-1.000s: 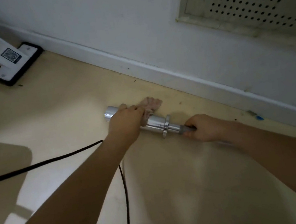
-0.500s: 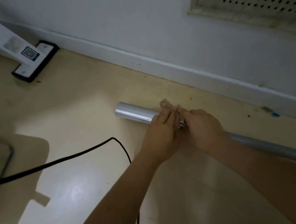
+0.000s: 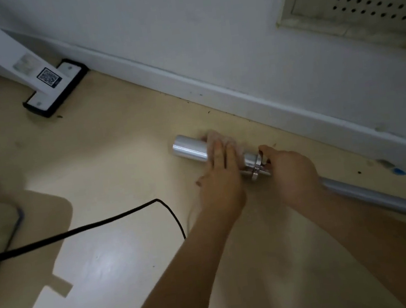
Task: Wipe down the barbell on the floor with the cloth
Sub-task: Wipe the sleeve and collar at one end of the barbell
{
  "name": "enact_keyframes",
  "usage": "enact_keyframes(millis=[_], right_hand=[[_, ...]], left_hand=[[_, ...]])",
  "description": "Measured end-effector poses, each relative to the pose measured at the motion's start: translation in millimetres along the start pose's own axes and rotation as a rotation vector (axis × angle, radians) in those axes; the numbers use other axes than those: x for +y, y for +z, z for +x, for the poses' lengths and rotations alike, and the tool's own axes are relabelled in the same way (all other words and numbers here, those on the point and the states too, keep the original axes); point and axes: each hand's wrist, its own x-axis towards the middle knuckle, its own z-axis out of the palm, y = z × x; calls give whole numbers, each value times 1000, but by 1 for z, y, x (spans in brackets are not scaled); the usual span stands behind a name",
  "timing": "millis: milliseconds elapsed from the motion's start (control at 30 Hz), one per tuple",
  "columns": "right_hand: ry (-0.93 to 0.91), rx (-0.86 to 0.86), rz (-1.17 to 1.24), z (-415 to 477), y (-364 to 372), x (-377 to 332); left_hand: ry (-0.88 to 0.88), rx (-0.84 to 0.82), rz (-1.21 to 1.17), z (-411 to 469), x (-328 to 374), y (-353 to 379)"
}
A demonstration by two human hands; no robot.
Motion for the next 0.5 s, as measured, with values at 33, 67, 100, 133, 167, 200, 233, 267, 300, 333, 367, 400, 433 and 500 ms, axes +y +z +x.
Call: enact_keyframes(millis=[33, 67, 100, 133, 167, 200, 233, 267, 300, 333, 367, 400, 433, 500], right_hand=[[-2, -9, -28, 1, 1, 0], [-6, -22, -44, 2, 0, 1], [-6, -33, -45, 3, -1, 2], [-2, -41, -29, 4, -4, 2], [3, -46, -9, 5, -6, 3], [5, -56, 6, 6, -7, 2], [-1, -69, 6, 6, -6, 2], [-11, -80, -10, 4, -6, 1], [-21, -90, -27, 3, -5, 0], [-33, -98, -36, 0, -3, -2], [-43, -106, -42, -2, -2, -3], [-51, -120, -60, -4, 0, -6], [-51, -132, -85, -5, 0, -8], [-35, -130, -103, -2, -2, -9]], left_hand=[[58, -70, -5, -5, 3, 4], [92, -120, 3, -6, 0, 4], [126, -138, 20, -4, -7, 0], [162, -128, 66, 0, -18, -6], [181, -107, 140, 7, -31, -13], [172, -74, 238, 14, -44, -19], [137, -20, 339, 21, -56, -27], [90, 33, 419, 28, -67, -36], [49, 67, 460, 35, -75, -44], [21, 75, 472, 42, -79, -50], [8, 59, 484, 48, -82, -52], [14, 46, 509, 52, -83, -54], [41, 31, 546, 54, -83, -53], [142, 0, 613, 59, -77, -44]])
